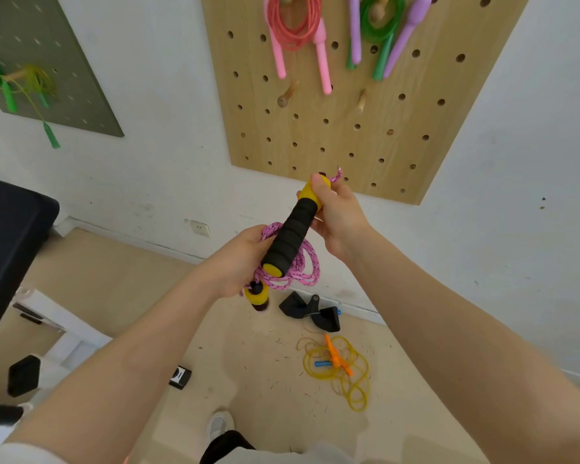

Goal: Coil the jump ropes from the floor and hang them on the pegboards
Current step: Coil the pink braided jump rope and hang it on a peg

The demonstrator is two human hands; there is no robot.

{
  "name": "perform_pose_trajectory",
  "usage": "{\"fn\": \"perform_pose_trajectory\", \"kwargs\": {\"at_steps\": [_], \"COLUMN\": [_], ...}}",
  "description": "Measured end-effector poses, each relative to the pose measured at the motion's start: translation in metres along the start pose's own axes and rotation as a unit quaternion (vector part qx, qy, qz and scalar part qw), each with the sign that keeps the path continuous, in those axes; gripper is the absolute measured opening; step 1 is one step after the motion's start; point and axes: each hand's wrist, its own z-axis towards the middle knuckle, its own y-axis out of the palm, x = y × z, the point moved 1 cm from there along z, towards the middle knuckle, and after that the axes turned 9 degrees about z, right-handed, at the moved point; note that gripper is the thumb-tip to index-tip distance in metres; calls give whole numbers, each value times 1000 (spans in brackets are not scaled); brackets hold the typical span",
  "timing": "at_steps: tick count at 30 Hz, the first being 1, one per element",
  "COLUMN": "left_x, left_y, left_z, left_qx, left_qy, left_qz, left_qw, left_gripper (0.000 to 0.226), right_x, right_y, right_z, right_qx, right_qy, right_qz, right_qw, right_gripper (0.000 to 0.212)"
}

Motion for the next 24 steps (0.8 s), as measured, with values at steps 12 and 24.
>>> {"fn": "perform_pose_trajectory", "kwargs": {"at_steps": [12, 24], "left_x": [-5, -17], "left_y": [-1, 30], "left_z": [-5, -16], "left_qx": [-33, -66], "left_qy": [0, -17], "left_qz": [124, -18], "left_qw": [992, 997], "left_gripper": [10, 16], "right_x": [-10, 0], "right_y": [-7, 23], "right_z": [-2, -5], "right_qx": [85, 83], "right_qy": [72, -196], "right_qz": [-112, -284], "right_qw": [987, 935], "right_gripper": [40, 46]}}
